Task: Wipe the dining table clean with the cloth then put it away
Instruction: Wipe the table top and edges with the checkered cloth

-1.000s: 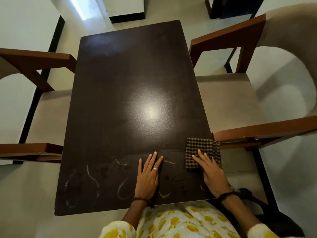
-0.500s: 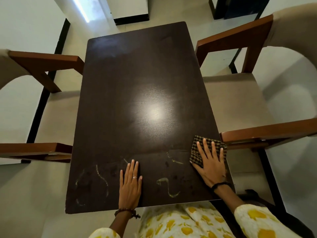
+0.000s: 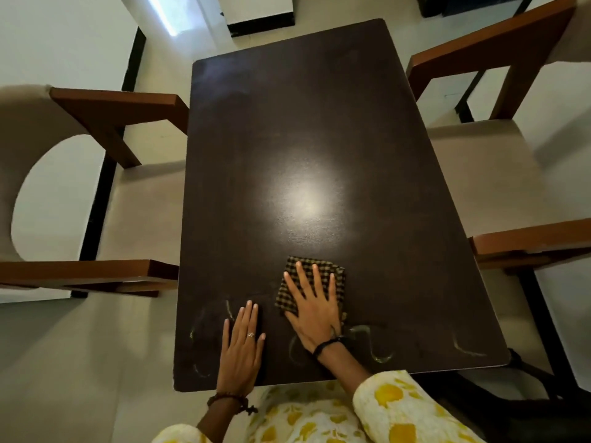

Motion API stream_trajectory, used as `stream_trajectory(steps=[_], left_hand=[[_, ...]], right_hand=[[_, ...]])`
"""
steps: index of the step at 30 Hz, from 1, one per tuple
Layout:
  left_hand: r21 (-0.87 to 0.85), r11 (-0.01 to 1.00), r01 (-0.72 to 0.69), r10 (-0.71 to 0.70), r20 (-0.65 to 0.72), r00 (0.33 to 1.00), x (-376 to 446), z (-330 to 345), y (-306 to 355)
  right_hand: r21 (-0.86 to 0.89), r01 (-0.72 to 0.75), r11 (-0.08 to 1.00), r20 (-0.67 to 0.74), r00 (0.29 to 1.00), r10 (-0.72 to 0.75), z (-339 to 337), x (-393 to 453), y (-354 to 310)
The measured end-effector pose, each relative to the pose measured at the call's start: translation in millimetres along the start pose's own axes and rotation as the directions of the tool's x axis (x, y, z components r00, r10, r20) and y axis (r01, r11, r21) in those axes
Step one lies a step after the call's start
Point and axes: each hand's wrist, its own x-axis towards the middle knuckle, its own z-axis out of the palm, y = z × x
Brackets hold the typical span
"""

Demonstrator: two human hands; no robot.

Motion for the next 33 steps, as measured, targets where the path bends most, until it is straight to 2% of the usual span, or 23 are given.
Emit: stream_trajectory(steps=[4, 9, 12, 14, 17, 21, 25, 30, 33], left_hand=[[0.013, 1.000, -0.007, 0.007, 0.014, 1.000, 6.0, -13.0, -42.8], [-0.016, 0.999, 0.036, -0.035, 0.023, 0.999, 7.1, -26.3, -84.4], [-0.033, 0.999, 0.028, -0.027, 0.030, 0.999, 4.3, -23.8, -94.7], [-0.026, 0.999, 0.027, -0.026, 0.034, 0.999, 5.1, -21.5, -95.8], [-0.017, 0.999, 0.031, -0.030, 0.040, 0.999, 6.7, -20.9, -97.0], [-0.039, 0.999, 0.004, -0.002, 0.050, 0.999, 6.3, -21.0, -99.6], [-0.113, 0.992, 0.056, -0.053, 0.024, 0.998, 2.5, -23.7, -110.2], [-0.243, 0.942, 0.230, -0.235, 0.010, 0.972, -16.2, -22.4, -123.2], [-0.459, 0.835, 0.303, -0.327, 0.028, 0.944, -24.8, -21.0, -121.8]], right_hand=[[-0.034, 0.064, 0.997, -0.063, 0.996, -0.067, 0.3, -9.0, 27.8], [-0.022, -0.239, 0.971, -0.164, 0.959, 0.232, -6.2, -21.5, 69.5], [0.028, -0.393, 0.919, -0.138, 0.909, 0.393, -4.4, -13.2, 53.1], [0.060, -0.440, 0.896, -0.139, 0.885, 0.444, -2.8, -4.4, 30.3], [0.044, -0.370, 0.928, -0.155, 0.915, 0.372, 4.9, 7.8, -14.5], [0.034, -0.163, 0.986, -0.128, 0.978, 0.166, 18.9, 22.3, -90.5], [0.003, 0.010, 1.000, -0.102, 0.995, -0.009, 27.5, 34.4, -143.9], [-0.053, 0.191, 0.980, -0.064, 0.979, -0.194, 20.7, 33.2, -105.4], [-0.085, 0.101, 0.991, -0.085, 0.990, -0.108, 11.2, 33.8, -67.0]])
